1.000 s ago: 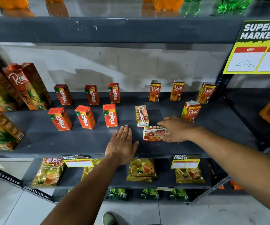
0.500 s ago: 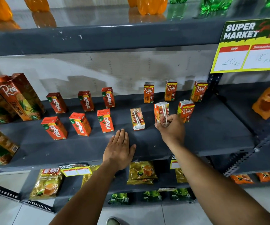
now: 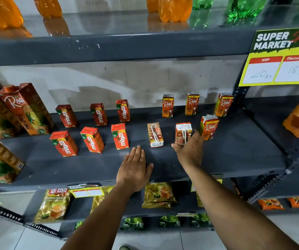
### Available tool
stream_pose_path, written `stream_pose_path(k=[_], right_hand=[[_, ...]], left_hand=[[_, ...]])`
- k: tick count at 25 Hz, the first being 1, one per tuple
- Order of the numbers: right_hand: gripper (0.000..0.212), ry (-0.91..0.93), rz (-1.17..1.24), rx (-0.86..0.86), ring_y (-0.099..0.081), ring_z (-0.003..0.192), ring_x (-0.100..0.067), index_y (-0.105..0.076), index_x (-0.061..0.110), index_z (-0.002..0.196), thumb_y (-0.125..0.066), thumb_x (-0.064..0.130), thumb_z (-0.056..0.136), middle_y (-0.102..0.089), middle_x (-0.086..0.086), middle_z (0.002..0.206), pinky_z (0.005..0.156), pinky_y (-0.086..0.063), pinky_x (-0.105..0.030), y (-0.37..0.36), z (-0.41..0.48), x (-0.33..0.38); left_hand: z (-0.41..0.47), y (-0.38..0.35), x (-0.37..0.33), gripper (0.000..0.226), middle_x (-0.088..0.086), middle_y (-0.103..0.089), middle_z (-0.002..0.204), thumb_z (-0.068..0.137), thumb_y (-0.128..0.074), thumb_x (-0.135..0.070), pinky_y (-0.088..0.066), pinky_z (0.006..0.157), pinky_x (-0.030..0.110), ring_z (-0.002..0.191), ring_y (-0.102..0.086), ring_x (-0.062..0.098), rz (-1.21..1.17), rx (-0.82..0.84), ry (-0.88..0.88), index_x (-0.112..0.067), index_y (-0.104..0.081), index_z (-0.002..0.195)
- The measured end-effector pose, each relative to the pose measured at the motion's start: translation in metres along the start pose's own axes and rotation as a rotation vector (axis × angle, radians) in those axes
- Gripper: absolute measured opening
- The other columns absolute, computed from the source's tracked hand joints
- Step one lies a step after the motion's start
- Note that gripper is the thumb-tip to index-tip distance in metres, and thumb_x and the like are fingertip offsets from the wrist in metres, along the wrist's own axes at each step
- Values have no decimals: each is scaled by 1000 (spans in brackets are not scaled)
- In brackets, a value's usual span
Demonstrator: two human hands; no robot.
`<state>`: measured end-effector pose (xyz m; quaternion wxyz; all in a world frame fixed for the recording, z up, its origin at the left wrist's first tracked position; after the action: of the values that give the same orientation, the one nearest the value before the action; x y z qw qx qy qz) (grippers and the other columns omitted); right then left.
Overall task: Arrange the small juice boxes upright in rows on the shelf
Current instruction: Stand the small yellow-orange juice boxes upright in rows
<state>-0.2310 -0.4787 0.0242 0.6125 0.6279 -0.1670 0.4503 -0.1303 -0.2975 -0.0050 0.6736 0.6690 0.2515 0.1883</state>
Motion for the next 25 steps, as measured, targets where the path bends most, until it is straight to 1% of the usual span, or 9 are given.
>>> stream_pose_path(k=[5,9,12,14,16,18,20,23,25], right_hand=[[111,-26,40,60,-38,134,-32,-18,9,146,-85,38,62,-34,-15,147,102,-41,-42,6,-7,0],[92,156,125,4,-47,121,-24,-31,11,143,-73,52,72,-44,-13,135,85,-44,-32,44,-9,35],[74,264,-345,129,-57,107,-29,-55,9,120,-59,68,75,-60,-12,115,75,-48,-36,56,20,70],[58,284,-574,276,-60,86,-27,-60,8,95,-61,63,77,-65,-10,96,62,-45,-33,56,29,84],[41,313,-690,405,-57,77,-23,-58,11,89,-67,49,79,-64,-7,88,58,-41,-31,53,34,94],[35,358,-850,519,-56,77,-20,-59,12,100,-71,36,78,-59,-3,86,60,-43,-31,52,39,102],[35,539,-1034,575,-55,81,-21,-59,16,107,-72,28,77,-58,-2,88,68,-46,-33,49,47,107],[31,932,-1197,519,-49,112,-31,-55,27,110,-66,31,81,-60,-7,113,95,-42,-44,48,60,105],[32,1096,-1252,492,-40,126,-31,-52,29,115,-61,29,85,-58,-4,127,103,-36,-45,48,65,99]], left_hand=[[0,0,0,70,9,2,161,98,-13,-52,5,116,34,147,6,21,-9,-11,1,-7,-5,150],[1,-1,0,70,9,3,161,98,-13,-52,3,118,35,147,6,21,-7,-7,5,-7,-3,150],[1,-2,1,70,9,4,160,97,-12,-53,3,119,35,147,8,21,-12,7,-1,-7,-2,150],[0,-1,1,70,10,4,160,97,-12,-53,4,118,35,147,8,21,-18,5,-3,-7,-2,150],[-1,0,1,70,10,4,160,97,-13,-53,5,118,34,147,8,21,-21,3,-3,-7,-3,150],[-1,-1,1,70,10,4,161,97,-13,-53,4,118,35,147,8,21,-23,0,-2,-7,-3,150],[0,-1,1,70,10,4,160,97,-13,-53,4,119,35,146,8,21,-26,3,0,-7,-2,150],[0,0,1,70,10,4,160,97,-14,-52,3,119,35,146,8,21,-28,0,-1,-7,-2,150],[0,0,1,70,11,3,160,97,-14,-52,3,119,35,147,8,21,-26,-9,-7,-6,-3,150]])
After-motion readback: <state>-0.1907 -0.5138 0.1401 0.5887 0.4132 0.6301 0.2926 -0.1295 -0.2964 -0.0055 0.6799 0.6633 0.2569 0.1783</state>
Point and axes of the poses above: each hand's wrist, its own z-axis towards the middle knuckle, its own y-axis out of the back of the hand, x = y × z, the point moved 5 cm from there along z, towards the middle knuckle
